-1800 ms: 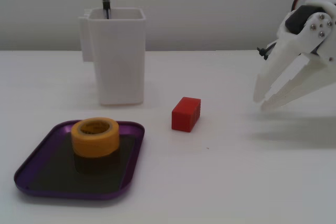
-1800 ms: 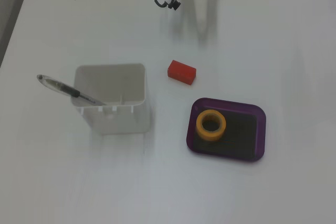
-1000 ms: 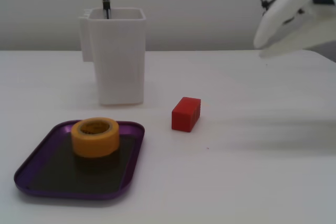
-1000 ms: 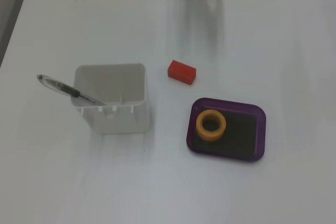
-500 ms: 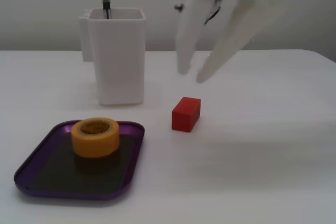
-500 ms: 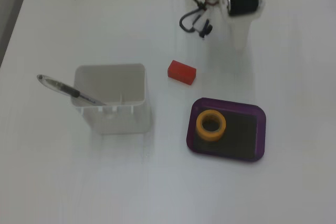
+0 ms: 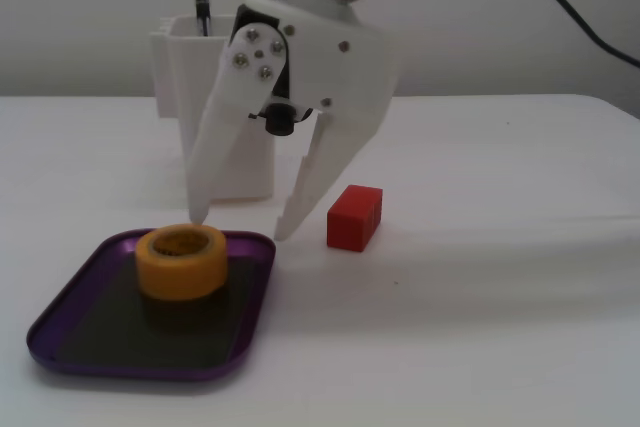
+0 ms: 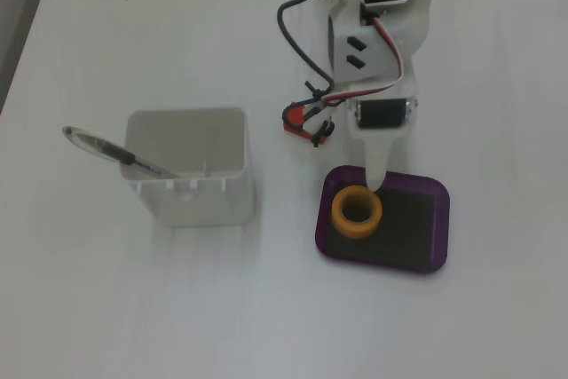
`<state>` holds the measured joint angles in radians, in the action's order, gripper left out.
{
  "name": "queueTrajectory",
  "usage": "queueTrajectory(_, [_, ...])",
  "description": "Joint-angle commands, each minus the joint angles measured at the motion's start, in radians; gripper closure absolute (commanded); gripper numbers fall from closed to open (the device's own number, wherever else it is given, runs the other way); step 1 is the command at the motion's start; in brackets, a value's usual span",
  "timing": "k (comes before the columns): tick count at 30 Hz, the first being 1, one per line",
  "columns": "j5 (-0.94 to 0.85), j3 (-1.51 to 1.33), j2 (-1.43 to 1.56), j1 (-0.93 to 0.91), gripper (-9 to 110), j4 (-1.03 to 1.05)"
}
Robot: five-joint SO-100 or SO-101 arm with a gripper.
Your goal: Remove the yellow tape from the box.
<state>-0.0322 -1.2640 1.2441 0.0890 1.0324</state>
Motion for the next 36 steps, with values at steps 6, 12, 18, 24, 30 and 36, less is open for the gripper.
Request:
queueTrajectory(6, [-0.034, 0.094, -0.028, -0.031, 85, -0.009])
queueTrajectory(12, [-0.08, 0.094, -0.057, -0.031, 86, -0.046])
queueTrajectory(18, [-0.081, 0.095, -0.1, -0.031, 86, -0.06])
queueTrajectory(24, [-0.081, 0.095, -0.109, -0.035, 92, -0.1])
queueTrajectory(30, [-0.074, 0.095, -0.109, -0.035, 102, -0.127])
queueTrajectory(36, [-0.072, 0.095, -0.094, -0.034, 102, -0.121])
